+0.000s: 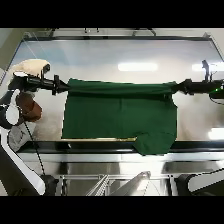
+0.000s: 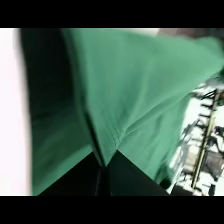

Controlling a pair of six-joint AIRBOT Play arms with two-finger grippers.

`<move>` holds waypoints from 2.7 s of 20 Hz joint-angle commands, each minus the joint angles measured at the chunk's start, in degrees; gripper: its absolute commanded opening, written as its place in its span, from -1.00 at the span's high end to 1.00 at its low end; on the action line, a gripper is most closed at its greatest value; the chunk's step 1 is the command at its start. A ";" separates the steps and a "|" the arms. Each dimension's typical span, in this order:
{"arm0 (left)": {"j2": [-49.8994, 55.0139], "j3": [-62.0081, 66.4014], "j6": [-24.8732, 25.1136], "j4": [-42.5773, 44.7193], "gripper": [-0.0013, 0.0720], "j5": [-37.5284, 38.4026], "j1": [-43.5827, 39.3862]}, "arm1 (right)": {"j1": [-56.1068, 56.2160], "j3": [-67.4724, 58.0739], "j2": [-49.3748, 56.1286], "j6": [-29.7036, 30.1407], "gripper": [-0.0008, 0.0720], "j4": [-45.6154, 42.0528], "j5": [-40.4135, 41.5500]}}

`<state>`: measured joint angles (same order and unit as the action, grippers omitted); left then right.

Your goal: Fold the shirts.

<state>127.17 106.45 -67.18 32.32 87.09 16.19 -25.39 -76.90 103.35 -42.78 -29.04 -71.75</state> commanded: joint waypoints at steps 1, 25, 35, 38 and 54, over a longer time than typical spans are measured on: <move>0.02 -2.95 -1.03 5.33 0.92 -0.13 -0.46 | -0.11 2.12 0.74 -0.70 0.92 -4.35 -1.81; -29.44 -47.23 -0.63 23.65 0.29 0.72 17.11 | -7.63 54.18 -31.36 -20.65 -0.41 -21.35 3.91; -29.24 -48.89 1.36 22.01 0.17 -9.46 6.58 | 4.74 55.47 -32.04 -19.43 0.92 -11.21 10.23; -28.33 -49.03 1.38 21.18 0.16 -9.25 1.57 | 4.76 55.47 -32.15 -19.39 0.92 -9.75 10.23; -28.92 -48.85 5.55 9.25 0.91 -0.98 6.84 | -8.87 54.21 -46.12 -26.45 0.92 -10.38 -7.43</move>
<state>98.45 57.43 -62.08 45.91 82.61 20.16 -28.95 -22.41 61.36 -66.19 -39.46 -73.54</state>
